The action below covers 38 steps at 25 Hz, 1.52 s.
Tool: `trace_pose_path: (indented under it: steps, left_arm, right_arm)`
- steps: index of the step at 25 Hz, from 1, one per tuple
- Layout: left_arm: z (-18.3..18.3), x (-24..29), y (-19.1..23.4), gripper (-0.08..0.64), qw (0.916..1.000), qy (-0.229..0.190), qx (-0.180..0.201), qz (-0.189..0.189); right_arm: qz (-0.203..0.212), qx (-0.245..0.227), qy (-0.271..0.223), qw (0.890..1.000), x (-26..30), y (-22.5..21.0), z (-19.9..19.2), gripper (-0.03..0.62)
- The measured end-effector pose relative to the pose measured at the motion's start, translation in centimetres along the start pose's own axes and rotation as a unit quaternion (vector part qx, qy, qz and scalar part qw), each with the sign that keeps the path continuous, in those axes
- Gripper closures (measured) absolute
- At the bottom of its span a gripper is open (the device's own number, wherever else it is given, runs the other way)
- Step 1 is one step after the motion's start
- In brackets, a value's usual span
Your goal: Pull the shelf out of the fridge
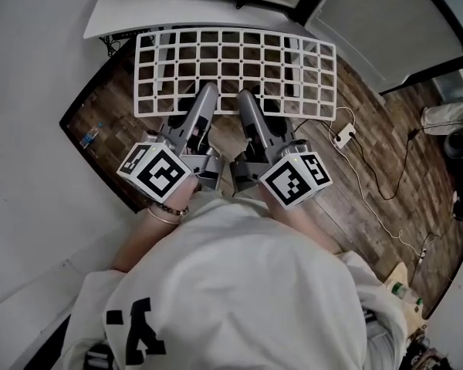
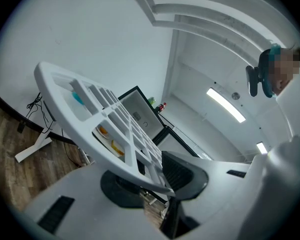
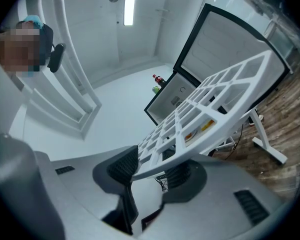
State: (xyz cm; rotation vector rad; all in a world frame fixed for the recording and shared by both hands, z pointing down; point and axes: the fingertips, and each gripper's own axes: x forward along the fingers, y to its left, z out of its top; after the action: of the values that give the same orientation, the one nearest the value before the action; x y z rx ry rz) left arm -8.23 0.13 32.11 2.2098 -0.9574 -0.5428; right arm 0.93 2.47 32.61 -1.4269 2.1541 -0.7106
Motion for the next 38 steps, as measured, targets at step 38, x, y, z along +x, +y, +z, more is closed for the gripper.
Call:
trace_pose_path:
  steps: [38]
  left_arm:
    - [-13.6,-13.5,-14.2,0.448,0.9984,-0.049,0.002,0.026]
  right_arm:
    - [0.040,-0.012,0.032,0.999,-22.8,2.5,-0.2,0.433]
